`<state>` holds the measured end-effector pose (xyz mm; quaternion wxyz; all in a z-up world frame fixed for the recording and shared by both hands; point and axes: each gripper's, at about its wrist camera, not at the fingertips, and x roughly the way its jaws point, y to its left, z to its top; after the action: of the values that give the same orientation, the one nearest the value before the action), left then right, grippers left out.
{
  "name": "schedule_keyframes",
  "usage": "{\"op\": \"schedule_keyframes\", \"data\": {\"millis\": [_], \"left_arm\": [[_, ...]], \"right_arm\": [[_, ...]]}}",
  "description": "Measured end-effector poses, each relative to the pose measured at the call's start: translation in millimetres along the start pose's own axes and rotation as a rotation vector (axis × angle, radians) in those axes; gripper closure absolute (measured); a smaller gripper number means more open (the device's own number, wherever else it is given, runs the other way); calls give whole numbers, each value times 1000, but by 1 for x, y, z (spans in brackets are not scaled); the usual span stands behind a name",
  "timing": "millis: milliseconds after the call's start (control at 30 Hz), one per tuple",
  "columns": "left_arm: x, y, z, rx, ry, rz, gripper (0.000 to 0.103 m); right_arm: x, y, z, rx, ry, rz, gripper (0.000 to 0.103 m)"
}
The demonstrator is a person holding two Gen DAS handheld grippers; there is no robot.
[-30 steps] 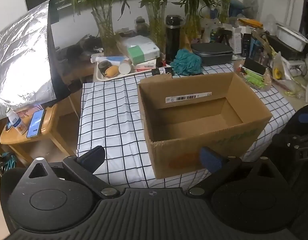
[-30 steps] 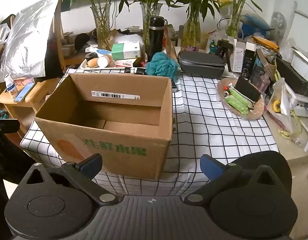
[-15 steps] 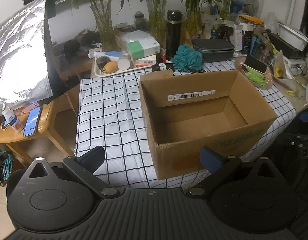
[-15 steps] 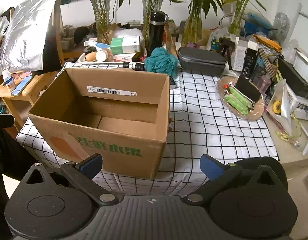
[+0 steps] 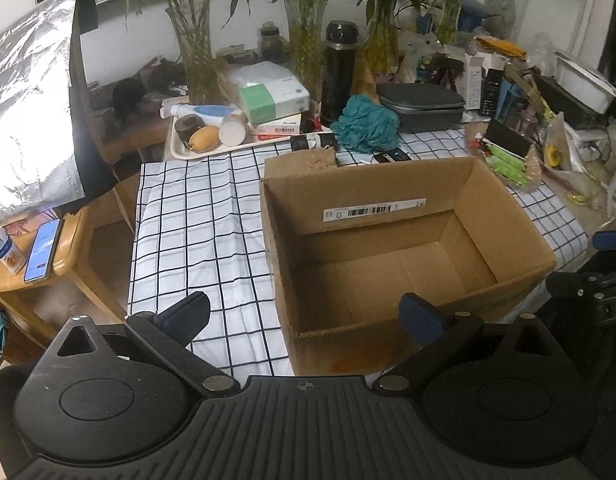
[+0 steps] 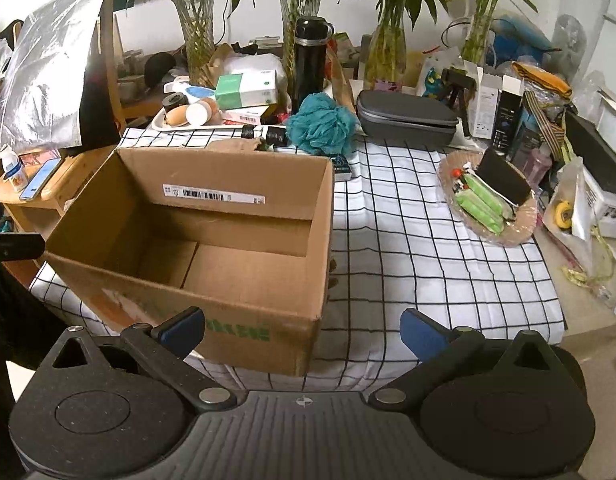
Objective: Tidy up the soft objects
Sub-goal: 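Move both tools away from the cardboard box toward the table items, then reach the left tool to the brown pouch while the right tool approaches the black tissue pack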
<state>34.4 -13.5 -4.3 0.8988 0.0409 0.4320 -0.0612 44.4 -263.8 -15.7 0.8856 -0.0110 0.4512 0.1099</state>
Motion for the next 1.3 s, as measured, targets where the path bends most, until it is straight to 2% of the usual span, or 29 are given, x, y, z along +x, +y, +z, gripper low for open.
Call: {"op": "schedule_keyframes", "data": {"millis": [233, 467, 700, 1033, 1300], "left_arm": [[-5, 5, 7, -42, -23, -10, 0], [-12, 4, 15, -20, -69, 44, 0], [-4, 6, 13, -27, -51, 17, 0], [19, 14, 14, -40, 9, -21, 0], [35, 21, 18, -58, 37, -43, 0]], "right_arm": [[5, -6, 4, 9, -15, 3, 0], [0, -5, -1, 11, -35, 39, 0], [2, -10, -2, 20, -37, 41, 0], [11, -17, 8, 18, -36, -18, 0], [27, -22, 17, 50, -9, 6, 0]]}}
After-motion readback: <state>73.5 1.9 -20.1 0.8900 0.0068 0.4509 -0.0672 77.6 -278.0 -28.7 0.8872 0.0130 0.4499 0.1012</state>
